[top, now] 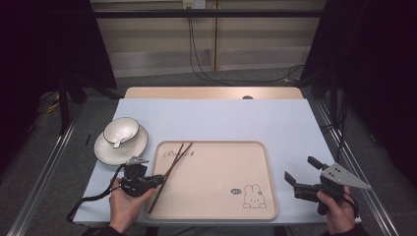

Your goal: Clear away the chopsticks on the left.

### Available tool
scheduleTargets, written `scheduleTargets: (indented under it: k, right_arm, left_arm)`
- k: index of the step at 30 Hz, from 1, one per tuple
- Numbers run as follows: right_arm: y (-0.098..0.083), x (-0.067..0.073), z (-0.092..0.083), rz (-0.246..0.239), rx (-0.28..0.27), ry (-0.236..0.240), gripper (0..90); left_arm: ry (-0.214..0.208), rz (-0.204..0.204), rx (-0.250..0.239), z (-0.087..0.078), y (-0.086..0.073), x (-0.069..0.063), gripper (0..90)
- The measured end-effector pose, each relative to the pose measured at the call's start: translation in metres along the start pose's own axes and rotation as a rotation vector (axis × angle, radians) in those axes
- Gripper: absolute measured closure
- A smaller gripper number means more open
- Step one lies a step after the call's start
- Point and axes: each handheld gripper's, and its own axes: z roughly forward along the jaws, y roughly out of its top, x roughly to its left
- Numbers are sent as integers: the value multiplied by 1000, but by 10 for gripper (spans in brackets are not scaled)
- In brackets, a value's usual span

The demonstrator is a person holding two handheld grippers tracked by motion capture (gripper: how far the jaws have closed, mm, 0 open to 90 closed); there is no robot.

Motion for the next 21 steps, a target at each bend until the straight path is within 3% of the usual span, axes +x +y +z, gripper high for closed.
scheduleTargets:
  k: [10,21]
  right_arm:
    - [0,0,0,2,0,5,43]
    - [0,0,0,3,1,5,43]
  left_arm:
    - [-1,-20,27,10,-4,-3,840]
    - [-11,-3,35,12,-6,-5,832]
